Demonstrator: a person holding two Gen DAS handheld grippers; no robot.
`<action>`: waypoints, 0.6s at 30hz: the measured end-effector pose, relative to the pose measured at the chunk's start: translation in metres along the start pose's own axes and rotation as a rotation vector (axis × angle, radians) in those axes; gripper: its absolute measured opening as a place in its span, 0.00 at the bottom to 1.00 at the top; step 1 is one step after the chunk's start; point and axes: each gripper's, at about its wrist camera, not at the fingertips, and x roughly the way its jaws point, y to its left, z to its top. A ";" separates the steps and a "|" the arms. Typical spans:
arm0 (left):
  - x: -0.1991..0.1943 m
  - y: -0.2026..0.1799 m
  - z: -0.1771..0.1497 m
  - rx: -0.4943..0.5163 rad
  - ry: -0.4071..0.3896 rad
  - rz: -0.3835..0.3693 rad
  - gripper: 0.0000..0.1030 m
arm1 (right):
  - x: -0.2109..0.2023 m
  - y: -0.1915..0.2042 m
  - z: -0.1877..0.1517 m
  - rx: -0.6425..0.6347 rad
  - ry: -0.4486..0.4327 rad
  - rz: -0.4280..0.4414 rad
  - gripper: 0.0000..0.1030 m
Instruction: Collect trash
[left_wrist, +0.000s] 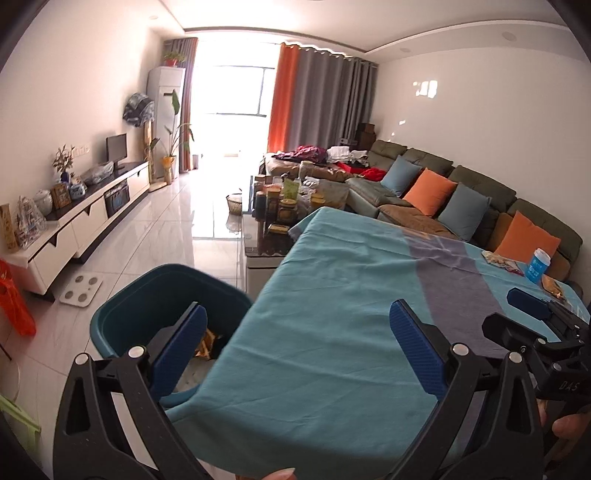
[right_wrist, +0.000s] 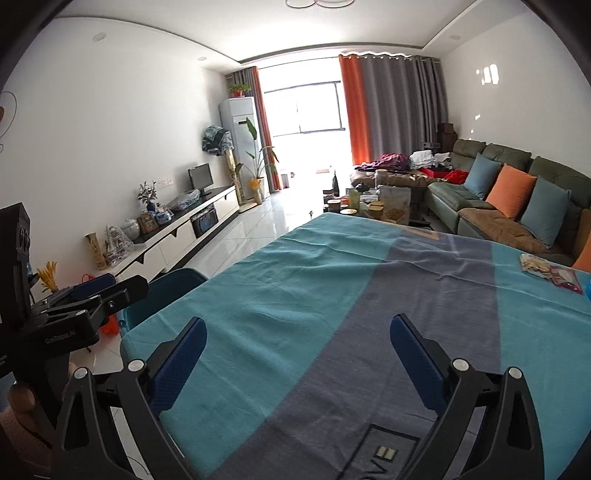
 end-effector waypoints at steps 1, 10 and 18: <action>0.000 -0.006 0.000 0.007 -0.006 -0.003 0.95 | -0.005 -0.004 -0.002 0.002 -0.011 -0.020 0.93; 0.001 -0.055 -0.001 0.085 -0.061 -0.026 0.95 | -0.042 -0.035 -0.021 0.042 -0.089 -0.188 0.93; -0.008 -0.083 -0.004 0.132 -0.128 -0.069 0.95 | -0.067 -0.052 -0.031 0.055 -0.142 -0.277 0.93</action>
